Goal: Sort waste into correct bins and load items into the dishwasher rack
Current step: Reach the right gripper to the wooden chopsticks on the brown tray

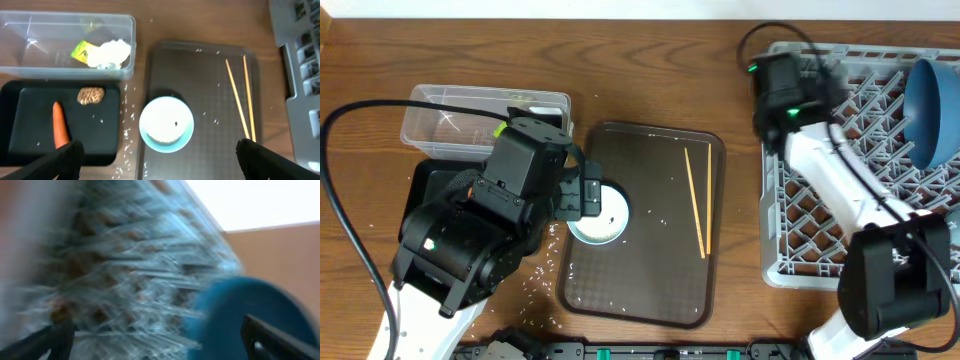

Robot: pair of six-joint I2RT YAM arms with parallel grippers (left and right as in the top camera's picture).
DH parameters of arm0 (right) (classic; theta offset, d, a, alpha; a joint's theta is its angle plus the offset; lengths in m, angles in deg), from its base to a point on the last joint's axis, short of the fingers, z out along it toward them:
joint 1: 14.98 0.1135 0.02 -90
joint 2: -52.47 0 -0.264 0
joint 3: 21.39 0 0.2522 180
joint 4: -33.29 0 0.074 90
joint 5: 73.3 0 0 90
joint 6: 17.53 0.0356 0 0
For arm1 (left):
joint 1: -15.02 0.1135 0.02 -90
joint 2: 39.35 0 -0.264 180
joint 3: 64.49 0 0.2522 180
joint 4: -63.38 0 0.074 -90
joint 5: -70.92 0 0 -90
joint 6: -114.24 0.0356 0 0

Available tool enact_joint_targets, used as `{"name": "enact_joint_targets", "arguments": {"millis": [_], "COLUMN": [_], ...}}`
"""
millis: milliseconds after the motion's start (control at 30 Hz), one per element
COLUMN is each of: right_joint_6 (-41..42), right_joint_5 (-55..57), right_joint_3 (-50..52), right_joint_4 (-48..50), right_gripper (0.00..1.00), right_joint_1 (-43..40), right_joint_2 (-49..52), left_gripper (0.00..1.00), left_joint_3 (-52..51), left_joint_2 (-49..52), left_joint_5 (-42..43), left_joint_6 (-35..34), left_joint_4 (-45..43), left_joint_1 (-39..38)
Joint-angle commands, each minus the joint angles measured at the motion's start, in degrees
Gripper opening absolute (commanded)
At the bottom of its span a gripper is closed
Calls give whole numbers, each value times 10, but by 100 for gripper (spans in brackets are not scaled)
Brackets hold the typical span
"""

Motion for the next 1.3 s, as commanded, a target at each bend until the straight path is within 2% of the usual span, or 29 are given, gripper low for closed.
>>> {"name": "enact_joint_targets", "arguments": {"millis": [0,200,267,300,433,567,633,867,1000,1267], "right_joint_6": [181,288,314,322,338,430,469,483,482,477], "right_joint_5": [-194,-534,-586,-595,-576,-486,-431,-418,-428,-425], "right_joint_3": [-21,-48,-47,-47,-47,-43,-39,-16,-3,-3], "right_joint_4": [-66,-152,-162,-165,-177,-193,-205,-195,-163,-155], "right_gripper": [99,96,95,99,99,98,86,63,58,58], "right_joint_1": [39,72,83,90,115,130,135,137,144,163], "right_joint_2": [-12,-12,-12,-12,-12,-11,-10,16,47,121], "left_gripper": [98,98,98,98,98,98,98,98,98,98], "left_joint_3": [3,3,2,0,-2,-5,-7,-9,-9,-9], "left_joint_2": [-4,-3,-2,0,7,16,19,20,20,20], "left_joint_5": [-3,-3,-3,-3,-3,-3,-2,0,26,25], "left_joint_6": [12,12,12,12,2,-41,-43,-43,-42,-42], "left_joint_4": [7,8,8,8,22,36,39,53,51,55], "left_joint_1": [-1,-1,-1,-1,-1,-1,-1,-1,-1,-1]}}
